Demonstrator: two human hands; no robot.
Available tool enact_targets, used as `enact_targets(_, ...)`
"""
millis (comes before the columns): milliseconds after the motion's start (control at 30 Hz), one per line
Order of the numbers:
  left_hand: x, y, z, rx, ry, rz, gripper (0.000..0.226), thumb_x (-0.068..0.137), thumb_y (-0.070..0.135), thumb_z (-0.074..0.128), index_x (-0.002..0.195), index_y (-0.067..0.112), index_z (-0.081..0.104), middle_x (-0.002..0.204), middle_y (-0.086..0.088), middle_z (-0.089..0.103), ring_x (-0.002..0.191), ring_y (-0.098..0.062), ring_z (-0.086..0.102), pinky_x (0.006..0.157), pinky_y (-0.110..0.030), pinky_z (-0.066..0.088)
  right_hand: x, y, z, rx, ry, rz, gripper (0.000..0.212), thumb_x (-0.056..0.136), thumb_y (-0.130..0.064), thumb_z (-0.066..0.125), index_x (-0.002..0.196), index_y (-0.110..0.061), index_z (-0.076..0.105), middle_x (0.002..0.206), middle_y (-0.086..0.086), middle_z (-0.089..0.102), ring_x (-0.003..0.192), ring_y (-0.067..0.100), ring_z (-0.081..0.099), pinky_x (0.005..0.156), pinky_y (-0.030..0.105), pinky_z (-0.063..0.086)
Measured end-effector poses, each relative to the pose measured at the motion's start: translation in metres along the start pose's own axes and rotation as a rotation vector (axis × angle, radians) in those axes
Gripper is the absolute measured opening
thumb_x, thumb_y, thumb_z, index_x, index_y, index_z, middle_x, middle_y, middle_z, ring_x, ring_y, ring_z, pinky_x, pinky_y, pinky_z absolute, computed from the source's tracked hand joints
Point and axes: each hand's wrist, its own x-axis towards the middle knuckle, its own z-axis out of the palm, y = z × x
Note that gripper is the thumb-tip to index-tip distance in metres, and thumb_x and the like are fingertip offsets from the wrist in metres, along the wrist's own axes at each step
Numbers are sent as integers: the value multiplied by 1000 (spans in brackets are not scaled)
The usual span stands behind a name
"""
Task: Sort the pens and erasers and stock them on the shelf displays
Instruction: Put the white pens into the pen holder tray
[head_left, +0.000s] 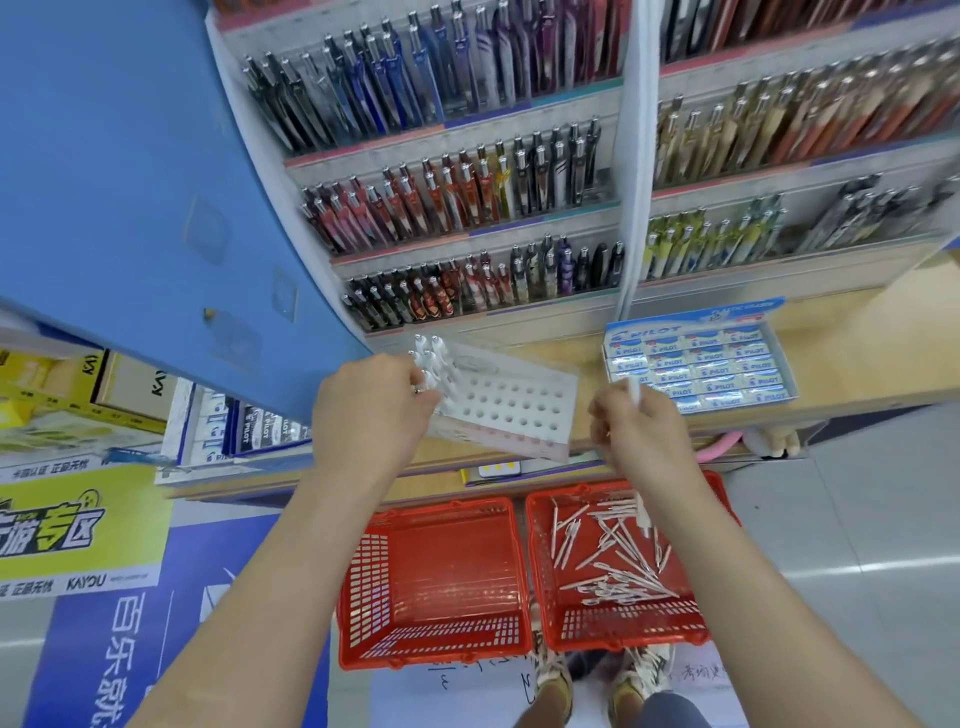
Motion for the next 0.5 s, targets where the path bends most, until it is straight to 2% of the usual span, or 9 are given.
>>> enact_targets(67,-12,11,-8,-68,35,44,22,91,40,54,95,24,68,85,4,71,83,-24,64,71,-34,48,-3,-15,-10,353,-4,138,29,89,-13,43,62,-6,52,55,12,53,42,20,44,43,24,35)
enact_targets(133,-28,26,-9,-215,-45,114,30,94,41,46,87,22,67,78,6,70,76,-20,63,69,-35,48,-3,-26,-17,507,-49,192,34,90,-21,40,60,-11,54,57,10,55,46,19,48,45,25,36)
enact_targets(200,-41,42,-4,-479,-279,102,38,96,44,41,83,19,68,73,4,70,70,-15,65,68,-33,51,-4,-34,-19,520,-99,170,43,94,-29,37,58,-13,54,55,8,54,46,18,42,45,25,31)
enact_targets(300,-49,57,-1,-995,-565,-135,34,97,38,43,92,12,65,67,-4,70,53,-13,62,56,-27,50,-9,-41,-19,671,-213,160,43,98,-34,37,64,-11,51,53,7,47,40,15,31,39,20,25)
enact_targets(367,-51,58,-4,-1209,-606,-240,31,95,30,49,92,5,66,61,-8,66,47,-11,56,46,-19,46,-13,-41,-19,695,-278,134,40,98,-35,40,68,-12,52,56,7,49,40,14,35,39,19,28)
enact_targets(500,-47,51,-13,-1421,-553,-319,22,87,26,59,85,6,70,64,-10,66,48,-11,58,45,-16,49,-16,-37,-20,732,-365,80,28,97,-28,48,76,-11,53,66,7,53,47,14,49,44,21,45)
